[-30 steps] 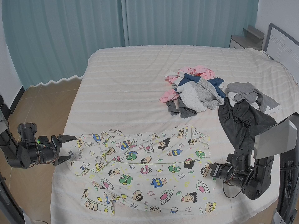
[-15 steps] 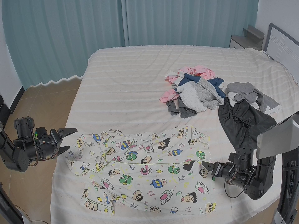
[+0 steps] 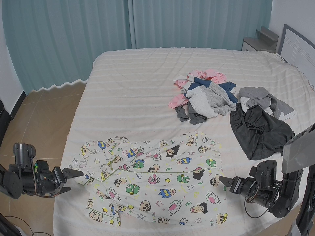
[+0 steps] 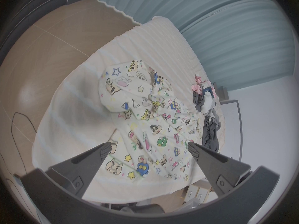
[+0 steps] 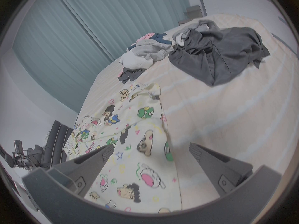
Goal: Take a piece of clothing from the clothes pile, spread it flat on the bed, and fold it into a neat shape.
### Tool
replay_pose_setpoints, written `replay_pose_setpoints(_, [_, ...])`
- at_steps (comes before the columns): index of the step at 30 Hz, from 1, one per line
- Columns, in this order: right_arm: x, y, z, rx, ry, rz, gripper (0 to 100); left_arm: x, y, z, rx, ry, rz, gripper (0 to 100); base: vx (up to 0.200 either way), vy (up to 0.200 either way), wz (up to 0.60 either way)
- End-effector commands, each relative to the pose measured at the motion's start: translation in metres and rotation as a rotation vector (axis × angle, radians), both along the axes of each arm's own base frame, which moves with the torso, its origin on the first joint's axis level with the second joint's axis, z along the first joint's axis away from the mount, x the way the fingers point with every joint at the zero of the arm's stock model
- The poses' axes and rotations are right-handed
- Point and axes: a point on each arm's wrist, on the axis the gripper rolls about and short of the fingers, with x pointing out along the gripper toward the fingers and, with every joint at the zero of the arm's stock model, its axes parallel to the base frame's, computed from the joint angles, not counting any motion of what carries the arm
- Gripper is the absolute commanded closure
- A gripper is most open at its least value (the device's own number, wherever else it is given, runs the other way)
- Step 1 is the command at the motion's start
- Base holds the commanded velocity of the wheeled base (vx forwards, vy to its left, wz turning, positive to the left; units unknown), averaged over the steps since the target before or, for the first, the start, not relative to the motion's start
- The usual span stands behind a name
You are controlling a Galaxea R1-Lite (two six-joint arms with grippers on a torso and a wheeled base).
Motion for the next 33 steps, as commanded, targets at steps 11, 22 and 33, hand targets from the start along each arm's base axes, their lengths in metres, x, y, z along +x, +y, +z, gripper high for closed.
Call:
replay_pose_setpoints(11, [-0.024, 0.006, 0.001, 0.013, 0.055, 0.023, 0, -0.027, -0.005, -0.036, 0.010, 0.152, -0.026, 0, -0.164, 0.000, 0.00])
replay_pose_setpoints(22, [-0.021, 0.008, 0.002, 0.009, 0.037, 0.010, 0, 0.021, -0.017, -0.096, 0.269, 0.122, 0.120, 0, 0.000, 0.000, 0.00])
replay_pose_setpoints(33, [-0.019, 0.009, 0.003, 0.015, 0.026, 0.010, 0, 0.032, -0.036, -0.107, 0.263, 0.012, 0.068, 0, 0.000, 0.000, 0.00])
